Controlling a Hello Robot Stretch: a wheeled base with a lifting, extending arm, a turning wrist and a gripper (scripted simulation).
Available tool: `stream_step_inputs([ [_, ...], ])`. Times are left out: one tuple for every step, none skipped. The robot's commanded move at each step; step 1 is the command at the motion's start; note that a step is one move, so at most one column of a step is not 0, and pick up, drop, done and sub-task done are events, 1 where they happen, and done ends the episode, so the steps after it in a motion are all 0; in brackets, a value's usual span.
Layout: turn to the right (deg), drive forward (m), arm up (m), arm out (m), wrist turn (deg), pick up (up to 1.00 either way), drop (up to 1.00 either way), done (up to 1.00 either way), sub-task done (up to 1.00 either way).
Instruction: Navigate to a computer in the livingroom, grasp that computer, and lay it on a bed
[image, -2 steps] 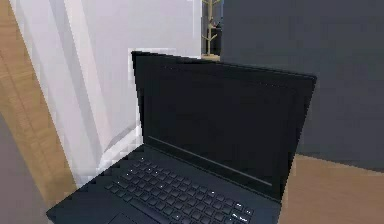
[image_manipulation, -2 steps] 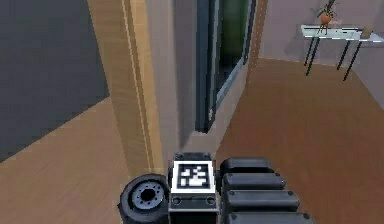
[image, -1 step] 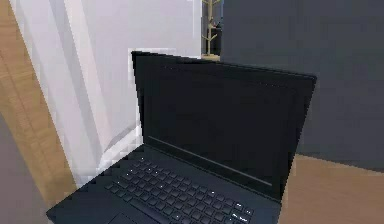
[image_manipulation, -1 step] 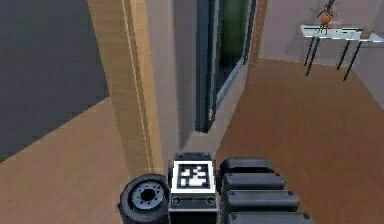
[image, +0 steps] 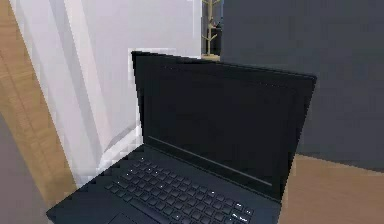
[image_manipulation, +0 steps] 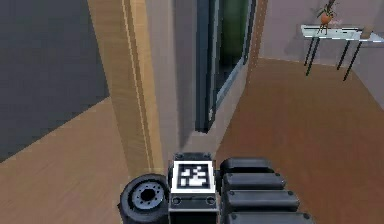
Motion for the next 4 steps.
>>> stream_step_inputs([
  [-3.0,0.00,0.00,0.00,0.0,0.00,0.00,0.00,0.00],
  [33.0,0.00,0.00,0.00,0.0,0.00,0.00,0.00,0.00],
  [0.0,0.90,0.00,0.00,0.0,0.00,0.00,0.00,0.00],
  [-33.0,0.00,0.00,0.00,0.0,0.00,0.00,0.00,0.00],
])
